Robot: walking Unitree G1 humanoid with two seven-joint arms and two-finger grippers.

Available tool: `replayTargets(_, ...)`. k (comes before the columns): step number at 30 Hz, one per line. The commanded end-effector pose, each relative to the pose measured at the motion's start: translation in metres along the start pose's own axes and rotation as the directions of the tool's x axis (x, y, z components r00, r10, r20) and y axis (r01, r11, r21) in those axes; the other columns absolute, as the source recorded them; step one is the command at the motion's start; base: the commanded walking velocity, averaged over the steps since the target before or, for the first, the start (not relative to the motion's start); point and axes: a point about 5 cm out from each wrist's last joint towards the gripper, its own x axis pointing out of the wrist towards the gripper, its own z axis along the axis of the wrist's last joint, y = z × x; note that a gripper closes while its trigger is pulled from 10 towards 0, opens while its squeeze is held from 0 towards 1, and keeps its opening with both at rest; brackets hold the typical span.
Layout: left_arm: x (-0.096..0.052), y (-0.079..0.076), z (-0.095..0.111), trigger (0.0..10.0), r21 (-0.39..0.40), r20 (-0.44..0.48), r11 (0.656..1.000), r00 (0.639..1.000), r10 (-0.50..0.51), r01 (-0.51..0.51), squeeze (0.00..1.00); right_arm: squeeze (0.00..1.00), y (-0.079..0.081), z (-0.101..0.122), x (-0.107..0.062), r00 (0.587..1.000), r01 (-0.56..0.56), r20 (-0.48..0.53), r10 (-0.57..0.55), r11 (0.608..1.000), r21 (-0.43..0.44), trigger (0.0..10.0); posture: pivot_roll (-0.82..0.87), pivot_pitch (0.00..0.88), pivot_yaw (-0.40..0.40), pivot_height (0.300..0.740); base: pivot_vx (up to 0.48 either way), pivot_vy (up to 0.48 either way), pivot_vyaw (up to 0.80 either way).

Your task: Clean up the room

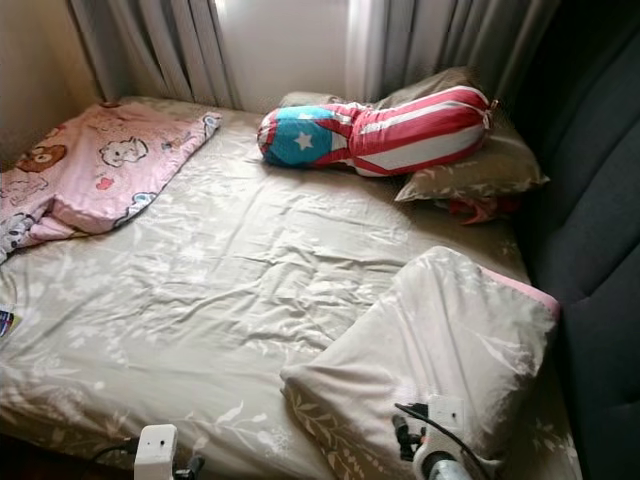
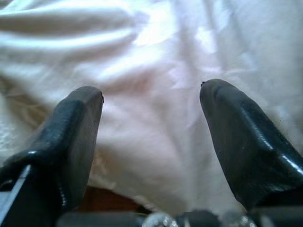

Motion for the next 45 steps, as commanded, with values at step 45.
replayTargets(45, 0.004, -0.029, 0.138, 10.0, 0.060, 0.549, 0.983, 0.816, -0.178, 0.173, 0.00, 0.00, -0.006, 0.087, -0.009, 0.853, 0.135, 0.498, -0.155, 0.988, 0.076, 10.0, -0.12, 0.000, -0.055, 0.697, 0.000, 0.000, 0.00)
